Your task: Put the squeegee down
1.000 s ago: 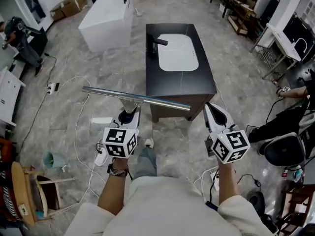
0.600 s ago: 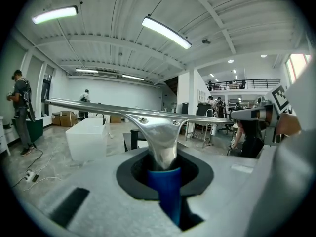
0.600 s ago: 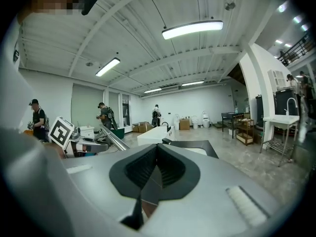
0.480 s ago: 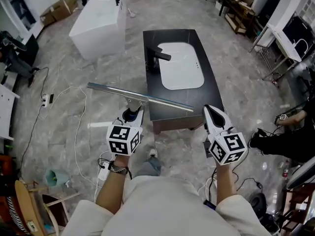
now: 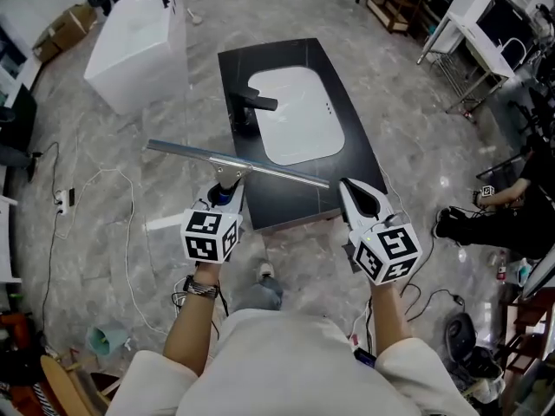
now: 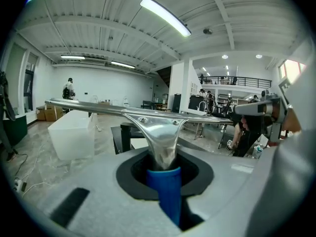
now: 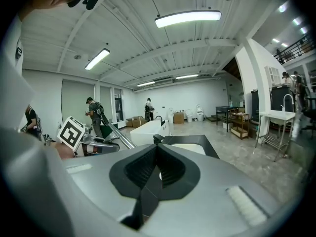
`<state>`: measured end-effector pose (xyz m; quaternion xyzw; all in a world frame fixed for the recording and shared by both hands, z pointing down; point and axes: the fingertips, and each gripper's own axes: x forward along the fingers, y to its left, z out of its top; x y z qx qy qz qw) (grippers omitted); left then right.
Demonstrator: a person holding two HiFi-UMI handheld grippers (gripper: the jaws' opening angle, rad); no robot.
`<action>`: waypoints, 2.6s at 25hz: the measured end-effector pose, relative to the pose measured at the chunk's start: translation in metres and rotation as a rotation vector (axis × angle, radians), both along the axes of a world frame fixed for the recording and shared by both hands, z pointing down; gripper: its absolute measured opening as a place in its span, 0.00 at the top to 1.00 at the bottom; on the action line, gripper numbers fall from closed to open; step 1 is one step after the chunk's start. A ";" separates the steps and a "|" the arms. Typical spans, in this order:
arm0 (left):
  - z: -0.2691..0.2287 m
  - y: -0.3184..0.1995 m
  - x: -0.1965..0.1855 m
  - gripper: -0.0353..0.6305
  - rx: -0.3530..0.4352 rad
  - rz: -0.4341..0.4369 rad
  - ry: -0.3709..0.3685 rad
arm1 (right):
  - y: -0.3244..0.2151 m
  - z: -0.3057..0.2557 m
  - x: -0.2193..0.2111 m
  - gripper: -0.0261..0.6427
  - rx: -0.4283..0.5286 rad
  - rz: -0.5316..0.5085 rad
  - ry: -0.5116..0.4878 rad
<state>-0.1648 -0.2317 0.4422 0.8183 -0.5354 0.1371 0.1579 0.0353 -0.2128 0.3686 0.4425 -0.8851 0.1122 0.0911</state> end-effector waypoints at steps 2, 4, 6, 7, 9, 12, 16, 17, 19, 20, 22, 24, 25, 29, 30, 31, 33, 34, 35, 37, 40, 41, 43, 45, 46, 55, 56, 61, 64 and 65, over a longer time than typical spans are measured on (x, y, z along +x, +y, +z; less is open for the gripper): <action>0.012 -0.014 0.001 0.87 -0.024 0.027 -0.011 | -0.007 0.005 -0.001 0.95 -0.011 0.015 0.006; 0.024 -0.027 0.002 0.87 -0.046 0.055 -0.022 | -0.013 0.010 -0.001 0.95 -0.023 0.031 0.011; 0.036 -0.038 0.006 0.87 -0.069 0.081 -0.026 | -0.019 0.018 0.001 0.95 -0.040 0.051 0.016; 0.042 -0.042 0.008 0.87 -0.083 0.093 -0.027 | -0.021 0.021 0.003 0.95 -0.050 0.062 0.017; 0.054 -0.051 0.011 0.87 -0.110 0.119 -0.027 | -0.027 0.027 0.004 0.95 -0.068 0.087 0.018; 0.070 -0.069 0.010 0.87 -0.146 0.154 -0.021 | -0.038 0.032 0.002 0.95 -0.082 0.122 0.018; 0.099 -0.088 0.012 0.87 -0.204 0.203 -0.028 | -0.046 0.046 -0.001 0.95 -0.103 0.144 0.022; 0.106 -0.091 0.014 0.87 -0.219 0.219 -0.034 | -0.047 0.050 0.000 0.95 -0.112 0.147 0.025; 0.122 -0.096 0.019 0.87 -0.252 0.253 -0.046 | -0.050 0.058 0.002 0.95 -0.132 0.151 0.028; 0.129 -0.098 0.022 0.87 -0.270 0.269 -0.054 | -0.052 0.062 0.003 0.95 -0.141 0.152 0.029; 0.144 -0.103 0.026 0.87 -0.309 0.298 -0.068 | -0.058 0.069 0.006 0.95 -0.158 0.155 0.027; 0.157 -0.105 0.031 0.87 -0.344 0.315 -0.078 | -0.064 0.075 0.009 0.95 -0.170 0.158 0.029; 0.164 -0.105 0.033 0.87 -0.360 0.318 -0.081 | -0.067 0.077 0.010 0.95 -0.174 0.158 0.032; 0.189 -0.109 0.040 0.87 -0.415 0.321 -0.085 | -0.080 0.086 0.017 0.95 -0.184 0.165 0.036; 0.195 -0.110 0.043 0.87 -0.429 0.322 -0.088 | -0.082 0.089 0.020 0.95 -0.189 0.166 0.036; 0.201 -0.111 0.045 0.87 -0.444 0.322 -0.089 | -0.084 0.092 0.022 0.95 -0.196 0.166 0.037; 0.211 -0.113 0.047 0.87 -0.469 0.322 -0.093 | -0.088 0.098 0.026 0.95 -0.209 0.165 0.041; 0.216 -0.115 0.048 0.87 -0.479 0.321 -0.097 | -0.090 0.101 0.027 0.95 -0.215 0.164 0.041; 0.220 -0.117 0.048 0.87 -0.486 0.321 -0.103 | -0.093 0.104 0.027 0.95 -0.221 0.163 0.039; 0.227 -0.120 0.049 0.87 -0.498 0.320 -0.114 | -0.095 0.110 0.028 0.95 -0.231 0.160 0.033; 0.236 -0.122 0.051 0.87 -0.513 0.312 -0.122 | -0.096 0.116 0.030 0.95 -0.243 0.154 0.039; 0.238 -0.123 0.051 0.87 -0.517 0.311 -0.126 | -0.097 0.118 0.031 0.95 -0.246 0.153 0.042; 0.242 -0.124 0.052 0.87 -0.523 0.313 -0.140 | -0.098 0.121 0.034 0.95 -0.255 0.156 0.042; 0.247 -0.125 0.053 0.87 -0.529 0.317 -0.155 | -0.100 0.124 0.037 0.95 -0.263 0.160 0.040; 0.249 -0.125 0.054 0.87 -0.533 0.317 -0.160 | -0.100 0.126 0.039 0.95 -0.267 0.162 0.039; 0.251 -0.123 0.054 0.86 -0.544 0.311 -0.164 | -0.101 0.134 0.044 0.95 -0.287 0.163 0.036; 0.251 -0.123 0.054 0.86 -0.547 0.312 -0.164 | -0.101 0.134 0.044 0.95 -0.288 0.161 0.035; 0.251 -0.125 0.055 0.86 -0.550 0.299 -0.162 | -0.102 0.135 0.043 0.95 -0.289 0.153 0.036; 0.252 -0.124 0.055 0.86 -0.545 0.294 -0.177 | -0.100 0.135 0.045 0.95 -0.290 0.154 0.036; 0.251 -0.123 0.055 0.85 -0.544 0.292 -0.185 | -0.099 0.135 0.045 0.95 -0.290 0.154 0.035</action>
